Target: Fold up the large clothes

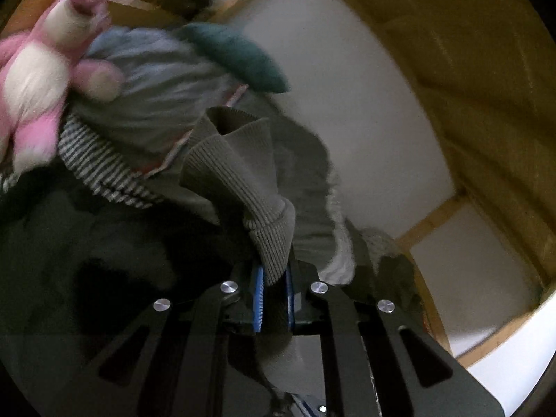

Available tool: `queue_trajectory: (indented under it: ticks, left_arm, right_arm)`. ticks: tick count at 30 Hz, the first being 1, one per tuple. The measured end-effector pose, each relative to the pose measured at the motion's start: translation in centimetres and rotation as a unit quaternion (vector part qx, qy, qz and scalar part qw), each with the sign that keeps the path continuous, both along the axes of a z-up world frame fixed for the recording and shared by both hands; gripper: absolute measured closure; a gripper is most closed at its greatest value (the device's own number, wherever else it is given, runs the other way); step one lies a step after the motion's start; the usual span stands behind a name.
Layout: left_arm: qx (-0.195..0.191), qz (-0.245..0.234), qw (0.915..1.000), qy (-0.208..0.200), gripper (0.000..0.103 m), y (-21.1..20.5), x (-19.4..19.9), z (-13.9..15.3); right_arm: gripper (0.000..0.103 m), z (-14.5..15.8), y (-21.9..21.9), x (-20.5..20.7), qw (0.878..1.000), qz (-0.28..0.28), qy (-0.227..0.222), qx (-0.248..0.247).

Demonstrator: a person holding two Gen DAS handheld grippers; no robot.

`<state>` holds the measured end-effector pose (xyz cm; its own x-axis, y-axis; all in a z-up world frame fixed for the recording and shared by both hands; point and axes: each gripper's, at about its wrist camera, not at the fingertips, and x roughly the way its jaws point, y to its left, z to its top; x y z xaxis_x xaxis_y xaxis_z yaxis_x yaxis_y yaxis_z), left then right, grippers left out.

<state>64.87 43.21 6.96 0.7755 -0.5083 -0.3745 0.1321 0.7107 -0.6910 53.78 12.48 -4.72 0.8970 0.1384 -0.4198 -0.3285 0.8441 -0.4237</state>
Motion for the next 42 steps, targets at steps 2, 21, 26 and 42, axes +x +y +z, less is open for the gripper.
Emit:
queue_trajectory:
  ticks: [2, 21, 26, 42]
  left_arm:
    - [0.018, -0.018, 0.9995, -0.021, 0.095, -2.0, -1.0, 2.4]
    - [0.067, -0.289, 0.9545, -0.028, 0.095, -41.2, -1.9, 2.4]
    - [0.068, -0.338, 0.9378, 0.039, 0.095, -51.8, -2.8, -5.5]
    - [0.15, -0.325, 0.9309, 0.074, 0.006, -63.2, -8.7, -15.8]
  right_arm:
    - [0.096, 0.4, -0.7, -0.7, 1.0, 0.004, -0.006, 0.011]
    - [0.004, 1.1, -40.4, -10.5, 0.944, -0.314, 0.029, 0.1]
    - [0.003, -0.3, -50.8, -13.8, 0.907, -0.396, 0.052, 0.133]
    - [0.003, -1.1, -57.6, -15.6, 0.882, -0.415, 0.069, 0.211]
